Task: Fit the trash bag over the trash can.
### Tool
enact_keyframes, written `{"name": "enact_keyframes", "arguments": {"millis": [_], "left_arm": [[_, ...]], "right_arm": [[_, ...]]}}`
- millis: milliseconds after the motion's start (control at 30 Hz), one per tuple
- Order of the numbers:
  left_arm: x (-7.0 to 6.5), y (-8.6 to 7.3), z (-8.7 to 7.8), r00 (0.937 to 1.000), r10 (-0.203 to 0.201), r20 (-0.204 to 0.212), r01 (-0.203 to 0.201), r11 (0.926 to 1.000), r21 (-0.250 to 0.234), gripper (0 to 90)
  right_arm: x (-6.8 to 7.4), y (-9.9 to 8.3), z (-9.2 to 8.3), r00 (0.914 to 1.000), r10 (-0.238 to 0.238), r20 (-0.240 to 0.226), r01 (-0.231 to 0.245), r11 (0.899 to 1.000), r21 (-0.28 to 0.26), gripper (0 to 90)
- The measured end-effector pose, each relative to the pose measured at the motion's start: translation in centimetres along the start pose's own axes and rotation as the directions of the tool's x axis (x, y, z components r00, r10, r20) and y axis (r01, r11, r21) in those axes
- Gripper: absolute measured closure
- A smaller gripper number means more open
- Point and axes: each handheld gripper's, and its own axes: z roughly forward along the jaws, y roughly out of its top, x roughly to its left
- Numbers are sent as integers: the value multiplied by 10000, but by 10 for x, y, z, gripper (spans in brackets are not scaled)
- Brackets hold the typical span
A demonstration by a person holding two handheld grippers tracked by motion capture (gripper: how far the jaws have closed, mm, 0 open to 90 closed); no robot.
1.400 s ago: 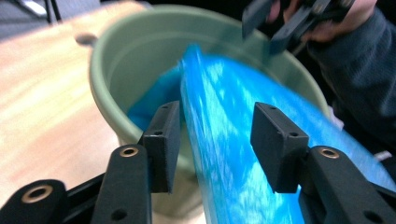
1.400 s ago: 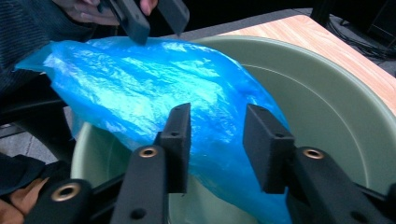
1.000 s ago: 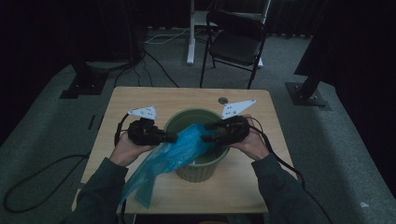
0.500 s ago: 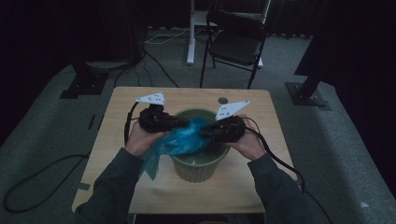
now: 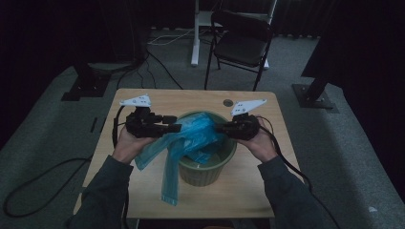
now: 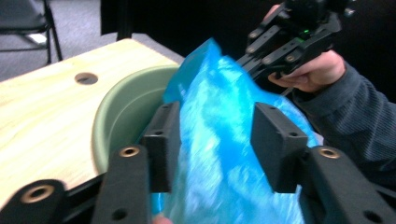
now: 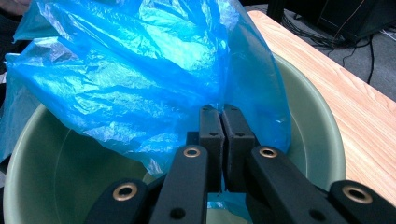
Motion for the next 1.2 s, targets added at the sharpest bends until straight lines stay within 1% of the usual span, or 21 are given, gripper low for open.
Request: {"name": "enact_keyframes", "arguments": {"millis": [67, 133, 167, 200, 267, 333, 367, 433, 500, 533, 567, 633, 700, 733, 767, 833, 867, 900, 1000, 1100, 1200], "left_arm": [[0, -1, 3, 9999, 30, 133, -32, 9998, 173, 501], [-3, 0, 7, 9995, 236, 233, -245, 9989, 394, 589], [-5, 1, 10, 9990, 378, 235, -388, 9982, 458, 655], [-6, 2, 12, 9987, 453, 238, -464, 9978, 474, 706], [-6, 5, 15, 9983, 509, 269, -521, 9975, 474, 795], [-5, 7, 18, 9981, 523, 310, -537, 9975, 454, 845], [-6, 9, 19, 9983, 537, 228, -547, 9974, 464, 861], [-7, 11, 21, 9983, 577, 9, -577, 9973, 452, 871], [-7, 13, 22, 9986, 520, -123, -516, 9981, 332, 880], [-8, 14, 23, 9982, 522, -306, -513, 9982, 319, 882], [-8, 15, 25, 9977, 522, -442, -509, 9983, 298, 883], [-7, 17, 27, 9982, 400, -457, -392, 9991, 169, 884], [-8, 19, 30, 9980, 393, -487, -389, 9992, 108, 884], [-9, 19, 31, 9975, 436, -561, -432, 9990, 86, 884], [-10, 20, 31, 9972, 446, -596, -443, 9990, 58, 883], [-11, 21, 30, 9967, 460, -668, -462, 9989, -17, 867], [-11, 22, 30, 9963, 478, -712, -480, 9988, -11, 824], [-12, 22, 29, 9959, 508, -743, -511, 9987, -21, 786], [-18, 21, 23, 9947, 737, -715, -753, 9970, -191, 684], [-24, 21, 15, 9937, 942, -604, -967, 9946, -388, 655], [-31, 20, 11, 9926, 1142, -408, -1160, 9922, -455, 653]], "right_arm": [[0, 0, 0, 10000, 13, 35, -13, 10000, -13, 882], [0, 1, 1, 10000, 17, 24, -17, 10000, 27, 877], [0, 1, 2, 10000, 22, -3, -22, 10000, 58, 865], [0, 1, 2, 10000, 38, -48, -37, 10000, 78, 838], [1, 2, 3, 10000, -4, -78, 5, 9999, 128, 743], [2, 3, 0, 9998, -56, -178, 57, 10000, 39, 642], [3, 4, -2, 9997, -87, -246, 85, 9999, -95, 599], [5, 7, -9, 9998, -106, -186, 99, 9992, -378, 562], [9, 10, -14, 9993, -185, -331, 162, 9975, -691, 532], [12, 12, -15, 9988, -212, -438, 176, 9966, -805, 514], [16, 13, -16, 9979, -279, -583, 227, 9958, -882, 504], [24, 17, -14, 9956, -458, -816, 380, 9947, -957, 486], [32, 21, -10, 9946, -673, -785, 608, 9948, -818, 476], [35, 22, -6, 9942, -754, -767, 701, 9951, -700, 492], [36, 24, -3, 9936, -844, -747, 804, 9953, -545, 549], [37, 25, 4, 9941, -986, -448, 979, 9950, -184, 703], [36, 25, 7, 9950, -961, -278, 961, 9954, -14, 768], [35, 25, 9, 9958, -889, -193, 891, 9960, 47, 801], [29, 25, 15, 9985, -511, 197, 506, 9985, 218, 852], [22, 25, 20, 9991, -1, 425, -10, 9996, 273, 855], [18, 25, 25, 9974, 341, 634, -359, 9990, 271, 855]]}}
